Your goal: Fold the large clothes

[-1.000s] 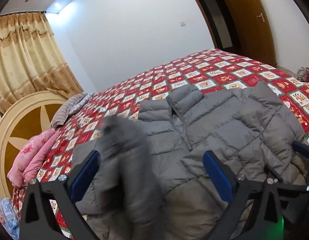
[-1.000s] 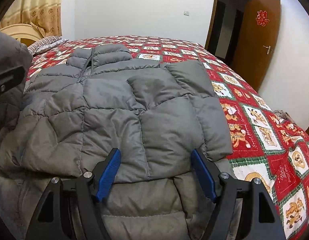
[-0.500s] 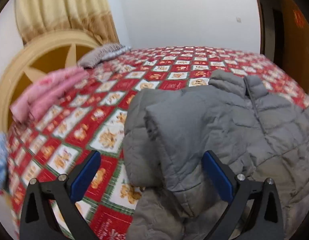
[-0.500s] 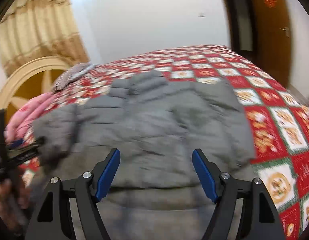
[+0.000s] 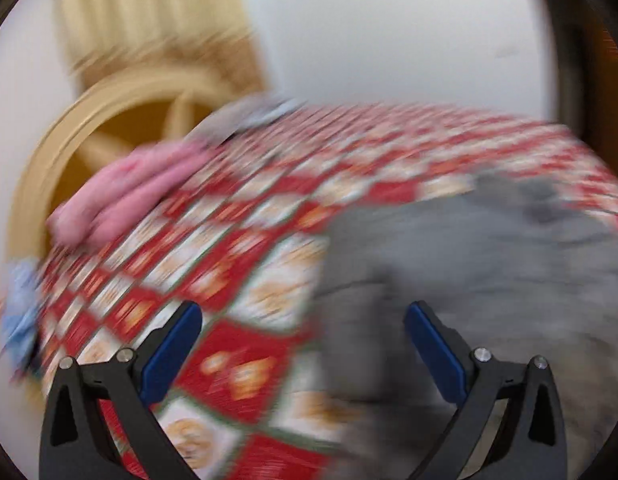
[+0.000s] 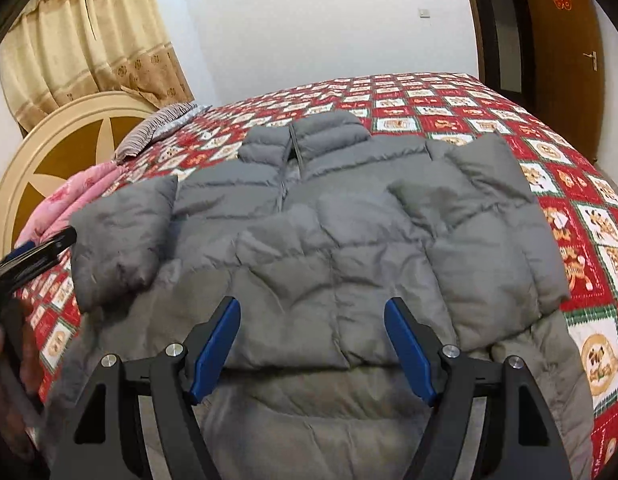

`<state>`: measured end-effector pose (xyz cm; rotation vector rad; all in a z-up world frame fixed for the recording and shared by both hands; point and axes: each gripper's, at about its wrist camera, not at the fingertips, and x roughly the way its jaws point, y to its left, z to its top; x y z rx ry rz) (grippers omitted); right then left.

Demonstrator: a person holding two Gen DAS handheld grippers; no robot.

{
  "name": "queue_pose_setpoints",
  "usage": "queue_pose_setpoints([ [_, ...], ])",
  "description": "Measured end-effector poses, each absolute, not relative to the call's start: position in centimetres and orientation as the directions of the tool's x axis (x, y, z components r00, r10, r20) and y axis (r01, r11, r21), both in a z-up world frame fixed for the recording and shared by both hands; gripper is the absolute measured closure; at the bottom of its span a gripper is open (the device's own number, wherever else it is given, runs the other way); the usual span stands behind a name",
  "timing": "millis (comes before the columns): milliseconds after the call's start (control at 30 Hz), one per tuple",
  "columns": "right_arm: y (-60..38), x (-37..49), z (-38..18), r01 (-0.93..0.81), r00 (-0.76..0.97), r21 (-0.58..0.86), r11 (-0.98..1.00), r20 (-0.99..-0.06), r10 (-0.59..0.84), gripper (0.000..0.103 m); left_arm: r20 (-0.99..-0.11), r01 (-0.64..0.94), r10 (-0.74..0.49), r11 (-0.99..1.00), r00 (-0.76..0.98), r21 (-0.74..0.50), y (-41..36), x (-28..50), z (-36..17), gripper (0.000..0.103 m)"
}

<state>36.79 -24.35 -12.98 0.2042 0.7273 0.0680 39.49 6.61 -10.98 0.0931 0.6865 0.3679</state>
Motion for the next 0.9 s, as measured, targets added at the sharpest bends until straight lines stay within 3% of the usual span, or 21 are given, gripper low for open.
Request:
queue_pose_setpoints([
  [100,-24.6,36.6,-13.9,0.012,0.737,0.213,0.977,-0.662,0.135,0.028,-0.668,-0.499,0.490,0.843,0.560,0.201,11.9,41.0,-13.2,0.000],
  [200,-24.5,36.4,-14.8,0.013,0.732,0.215,0.976,-0.667,0.138,0.028,-0.732,-0.525,0.457,0.836,0.506,0.159,13.8,41.5,-15.2,0.000],
  [300,-24.4,36.5,-15.0,0.012,0.734,0.212,0.977,-0.666,0.135,0.028,-0.749,-0.439,0.374,0.890,0.547,0.123,11.6,41.4,-15.7,0.000],
  [700,-24.7,36.5,-13.6,0.008,0.747,0.206,0.978,-0.652,0.131,0.028,-0.578,-0.063,0.212,0.962,0.788,0.266,-2.8,39.6,-11.4,0.000],
  [900,-25.3,37.2,-10.8,0.010,0.780,0.193,0.981,-0.615,0.113,0.028,-0.569,0.160,0.028,0.947,0.822,0.277,-5.9,39.1,-11.5,0.000],
])
